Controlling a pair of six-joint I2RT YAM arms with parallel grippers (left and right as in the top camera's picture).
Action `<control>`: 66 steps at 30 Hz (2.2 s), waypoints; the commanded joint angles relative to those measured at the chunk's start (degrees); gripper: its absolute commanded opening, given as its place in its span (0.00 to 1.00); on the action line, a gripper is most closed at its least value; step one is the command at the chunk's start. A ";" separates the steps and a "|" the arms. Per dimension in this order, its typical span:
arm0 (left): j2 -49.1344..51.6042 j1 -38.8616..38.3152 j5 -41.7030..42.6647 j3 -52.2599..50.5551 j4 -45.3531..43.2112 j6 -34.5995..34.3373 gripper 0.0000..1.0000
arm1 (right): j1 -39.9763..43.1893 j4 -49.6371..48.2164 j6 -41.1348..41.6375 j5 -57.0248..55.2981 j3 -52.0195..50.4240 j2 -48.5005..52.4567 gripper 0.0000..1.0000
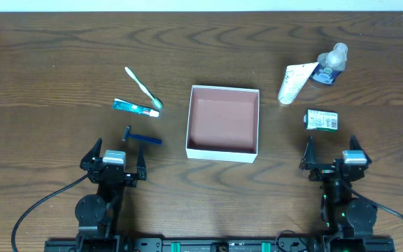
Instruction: Pack container
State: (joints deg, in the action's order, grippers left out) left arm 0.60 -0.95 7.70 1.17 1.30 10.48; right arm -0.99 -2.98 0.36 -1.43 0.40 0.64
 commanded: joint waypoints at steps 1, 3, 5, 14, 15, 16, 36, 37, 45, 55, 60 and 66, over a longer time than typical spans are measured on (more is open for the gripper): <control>-0.26 0.28 0.83 -0.94 2.08 -0.28 0.98 | -0.48 -2.56 0.39 -1.53 -0.09 -0.37 0.99; -0.26 0.28 0.83 -0.94 2.08 -0.28 0.98 | -0.48 -5.97 5.35 -1.38 -0.09 -0.37 0.99; -0.26 0.28 0.83 -0.94 2.08 -0.28 0.98 | -0.46 -10.51 11.87 2.12 -0.09 -0.37 0.99; -0.26 0.28 0.83 -0.94 2.08 -0.28 0.98 | -0.46 -5.75 5.31 16.61 15.72 12.00 0.99; -0.26 0.28 0.83 -0.94 2.08 -0.28 0.98 | -0.46 -3.13 3.72 17.64 20.06 16.06 0.99; -0.26 0.28 0.83 -0.94 2.08 -0.28 0.98 | -0.46 -0.24 2.23 18.73 24.85 20.59 0.99; -0.26 0.28 0.83 -0.94 2.08 -0.28 0.98 | 3.45 44.02 -4.94 18.43 80.81 78.31 0.94; -0.26 0.28 0.83 -0.94 2.08 -0.28 0.98 | 4.20 43.87 -5.11 18.12 80.81 78.95 0.94; -0.26 0.28 0.83 -0.94 2.08 -0.28 0.98 | 7.48 41.29 -8.74 19.98 80.81 84.15 0.96; -0.26 0.28 0.83 -0.94 2.08 -0.31 0.98 | 7.45 42.91 -17.05 27.45 80.78 91.65 0.93; -0.26 0.28 0.83 -0.94 2.08 -0.28 0.98 | 7.45 42.38 -19.93 28.13 80.78 93.92 0.93; -0.26 0.28 0.83 -0.94 2.08 -0.28 0.98 | 7.02 40.37 -21.46 33.38 80.78 96.00 0.77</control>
State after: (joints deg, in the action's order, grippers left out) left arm 0.62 -0.91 7.53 1.21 1.43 10.48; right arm 6.28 37.98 -19.29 27.79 79.90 95.29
